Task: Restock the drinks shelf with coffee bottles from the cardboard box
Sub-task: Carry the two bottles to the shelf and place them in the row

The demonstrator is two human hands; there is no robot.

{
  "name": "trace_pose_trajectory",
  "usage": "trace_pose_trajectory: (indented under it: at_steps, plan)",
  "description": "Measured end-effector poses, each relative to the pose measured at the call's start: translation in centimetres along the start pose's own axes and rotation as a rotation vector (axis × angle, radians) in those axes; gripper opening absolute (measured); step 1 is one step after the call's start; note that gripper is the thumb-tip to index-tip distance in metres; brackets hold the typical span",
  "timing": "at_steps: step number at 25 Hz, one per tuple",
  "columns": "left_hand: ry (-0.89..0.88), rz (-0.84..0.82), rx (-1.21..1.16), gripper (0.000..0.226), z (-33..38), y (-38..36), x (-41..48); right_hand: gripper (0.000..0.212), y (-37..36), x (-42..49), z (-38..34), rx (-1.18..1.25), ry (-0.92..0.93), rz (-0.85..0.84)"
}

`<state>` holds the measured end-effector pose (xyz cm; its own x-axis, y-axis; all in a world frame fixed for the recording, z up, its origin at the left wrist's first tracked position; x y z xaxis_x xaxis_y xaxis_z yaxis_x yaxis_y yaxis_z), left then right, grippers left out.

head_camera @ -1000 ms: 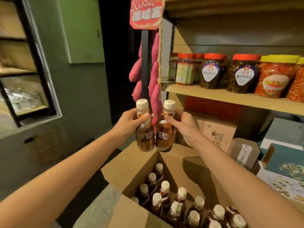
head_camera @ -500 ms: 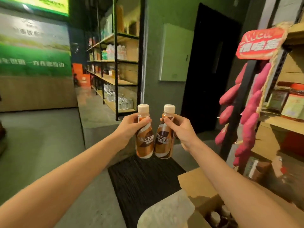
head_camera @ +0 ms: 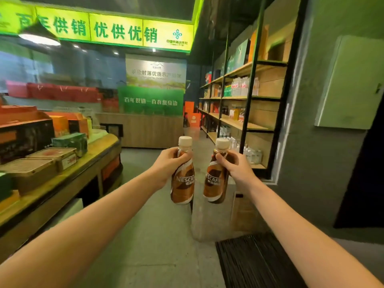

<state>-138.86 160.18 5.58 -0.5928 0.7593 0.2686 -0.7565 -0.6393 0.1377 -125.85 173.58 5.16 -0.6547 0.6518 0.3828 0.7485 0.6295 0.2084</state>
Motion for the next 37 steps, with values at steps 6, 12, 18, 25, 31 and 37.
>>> trace_pose_trajectory:
  at_steps: [6,12,18,25,31,37]
  plan:
    - [0.008,0.115,0.086,0.006,-3.6,10.3,13.5,0.035,-9.9,15.5,3.3,0.097,-0.022,-0.041]
    - [0.044,0.187,0.08,0.006,-10.1,13.5,29.4,0.031,-13.9,31.0,9.7,0.077,0.012,-0.082]
    - [0.065,0.251,0.061,0.015,-14.2,14.4,47.5,0.025,-14.3,49.9,15.2,0.066,0.053,-0.138]
    - [0.073,0.285,0.036,0.024,-20.5,16.9,66.8,0.026,-16.5,68.5,23.0,0.061,0.025,-0.114]
    - [0.024,0.193,0.019,0.014,-26.6,20.1,84.0,0.029,-19.3,83.7,30.3,0.045,0.024,-0.04]
    - [-0.008,0.04,0.003,0.007,-29.4,21.2,101.8,0.028,-19.9,99.5,35.5,0.052,-0.021,0.122]
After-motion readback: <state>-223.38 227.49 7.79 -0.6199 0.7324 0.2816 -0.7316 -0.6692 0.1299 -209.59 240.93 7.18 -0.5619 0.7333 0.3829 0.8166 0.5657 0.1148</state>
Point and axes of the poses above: each hand's wrist, its own x-axis towards the middle knuckle, its own y-axis out of the back of the hand, z = x × y, the point moved 4 cm from there along x, towards the middle knuckle, and after that the axes turned 1 degree about z, right-handed, at the moved point
